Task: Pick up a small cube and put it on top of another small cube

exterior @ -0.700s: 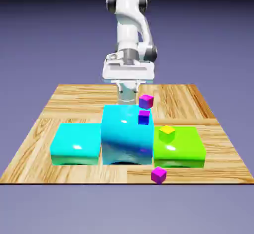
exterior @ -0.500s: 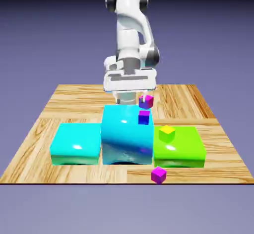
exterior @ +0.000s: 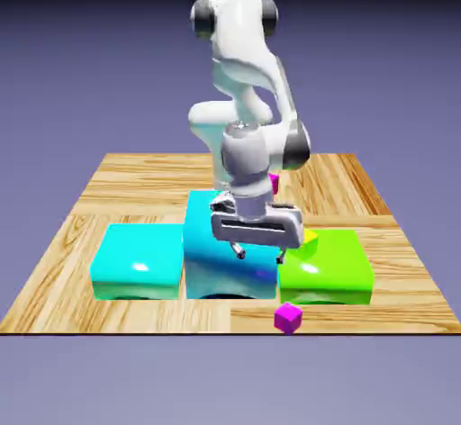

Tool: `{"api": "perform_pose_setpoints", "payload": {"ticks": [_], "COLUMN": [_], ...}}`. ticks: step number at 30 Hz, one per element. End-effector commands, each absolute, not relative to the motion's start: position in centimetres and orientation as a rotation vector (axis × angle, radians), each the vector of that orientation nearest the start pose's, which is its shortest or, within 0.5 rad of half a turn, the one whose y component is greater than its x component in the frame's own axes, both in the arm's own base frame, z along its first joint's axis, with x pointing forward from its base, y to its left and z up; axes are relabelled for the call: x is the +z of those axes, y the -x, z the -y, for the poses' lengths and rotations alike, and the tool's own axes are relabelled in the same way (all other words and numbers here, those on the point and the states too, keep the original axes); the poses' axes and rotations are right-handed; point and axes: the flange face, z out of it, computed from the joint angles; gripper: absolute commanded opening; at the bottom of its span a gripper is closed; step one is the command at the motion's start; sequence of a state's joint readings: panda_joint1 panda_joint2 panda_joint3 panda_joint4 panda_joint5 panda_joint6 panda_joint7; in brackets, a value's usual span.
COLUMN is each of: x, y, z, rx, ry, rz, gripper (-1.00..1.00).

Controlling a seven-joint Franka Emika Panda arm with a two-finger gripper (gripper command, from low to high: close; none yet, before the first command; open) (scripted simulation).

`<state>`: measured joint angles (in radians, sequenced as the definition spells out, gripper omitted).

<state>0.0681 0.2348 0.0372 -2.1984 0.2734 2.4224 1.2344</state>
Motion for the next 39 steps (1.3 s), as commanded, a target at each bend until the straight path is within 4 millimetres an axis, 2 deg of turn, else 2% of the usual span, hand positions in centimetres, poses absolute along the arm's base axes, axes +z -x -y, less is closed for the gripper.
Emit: {"api": "perform_pose_setpoints", "payload": {"ticks": [1, 8, 10, 13, 14, 15, 16, 19, 20, 25, 30, 38, 39], "x": [26.4, 18.0, 17.8, 11.7, 11.3, 11.3, 11.3, 17.3, 18.6, 23.4, 27.6, 33.0, 33.1], "y": [-55.4, -57.2, -57.2, -55.9, -55.7, -55.7, -55.7, -57.1, -56.7, -53.0, -48.6, -40.7, -40.6], "z": [-6.3, -9.3, -9.3, -10.6, -10.7, -10.7, -10.7, -9.4, -10.2, -15.0, -18.8, -22.5, -22.5], "rx": [0.245, 0.651, 0.659, 0.659, 0.659, 0.659, 0.659, 0.659, 0.659, 0.640, 0.598, 0.520, 0.519], "ry": [2.335, 2.205, 2.202, 2.202, 2.202, 2.202, 2.202, 2.202, 2.274, 2.695, 3.032, 3.391, 3.396], "rz": [-1.895, -2.144, -2.149, -2.149, -2.149, -2.149, -2.149, -2.149, -2.078, -1.575, -1.016, -0.055, -0.038], "gripper": [0.00, 0.00, 0.00, 0.00, 0.00, -1.00, -1.00, -1.00, -1.00, -1.00, -1.00, -1.00, -1.00]}}
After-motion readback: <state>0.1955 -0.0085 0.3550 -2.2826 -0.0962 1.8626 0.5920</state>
